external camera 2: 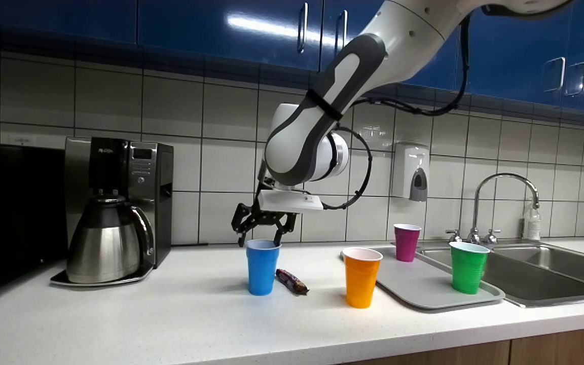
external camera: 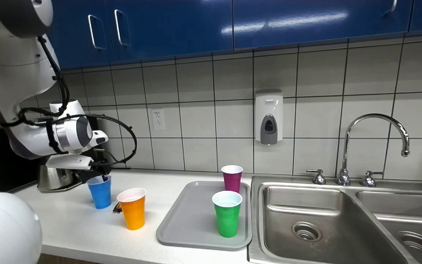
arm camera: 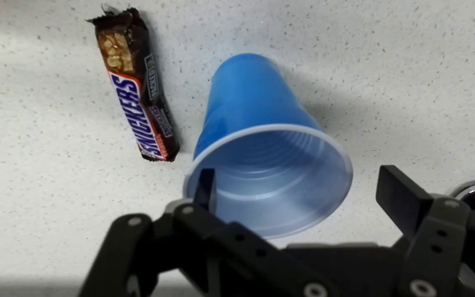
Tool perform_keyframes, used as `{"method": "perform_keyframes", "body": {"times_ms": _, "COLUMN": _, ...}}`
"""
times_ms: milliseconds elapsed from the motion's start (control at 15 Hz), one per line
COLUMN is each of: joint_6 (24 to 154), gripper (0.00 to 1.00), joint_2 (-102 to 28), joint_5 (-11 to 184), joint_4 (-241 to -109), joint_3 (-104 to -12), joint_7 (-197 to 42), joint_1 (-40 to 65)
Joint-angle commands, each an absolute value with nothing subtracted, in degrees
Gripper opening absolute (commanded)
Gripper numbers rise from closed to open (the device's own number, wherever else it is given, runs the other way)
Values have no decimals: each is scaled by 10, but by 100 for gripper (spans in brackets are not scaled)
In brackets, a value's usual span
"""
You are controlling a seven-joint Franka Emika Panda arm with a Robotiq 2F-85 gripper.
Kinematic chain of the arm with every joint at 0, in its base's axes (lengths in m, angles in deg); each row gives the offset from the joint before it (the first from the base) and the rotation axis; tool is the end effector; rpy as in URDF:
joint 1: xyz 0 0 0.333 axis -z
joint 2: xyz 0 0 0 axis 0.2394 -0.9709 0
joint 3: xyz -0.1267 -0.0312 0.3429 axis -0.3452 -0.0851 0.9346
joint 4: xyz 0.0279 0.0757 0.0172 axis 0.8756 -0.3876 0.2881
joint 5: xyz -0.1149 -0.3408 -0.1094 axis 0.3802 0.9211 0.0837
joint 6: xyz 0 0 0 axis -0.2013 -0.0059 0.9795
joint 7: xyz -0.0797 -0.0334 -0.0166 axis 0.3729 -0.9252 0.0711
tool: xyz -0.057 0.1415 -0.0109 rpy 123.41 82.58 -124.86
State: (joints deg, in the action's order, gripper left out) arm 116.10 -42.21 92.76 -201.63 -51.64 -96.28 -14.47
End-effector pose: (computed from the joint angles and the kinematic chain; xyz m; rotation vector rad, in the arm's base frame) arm 0.5506 0.3330 0.3019 -2.9594 -0.3915 -0.5293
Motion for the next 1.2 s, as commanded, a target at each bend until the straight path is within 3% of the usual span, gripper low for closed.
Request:
{"method": "perform_keyframes", "body": {"times_ms": 0, "joint_6": 1154, "gripper": 100, "joint_2": -399, "joint_5": 919, "joint_4": -2027, "joint_3": -499, "joint_7": -946, "joint_1": -124}}
{"method": "perform_keyframes", "body": {"times_ms": 1133, "joint_6": 1165, "gripper": 100, "joint_2": -336, "joint_5": 905, "joint_4": -2052, "joint_3": -493, "joint_7": -946, "joint_1": -73}}
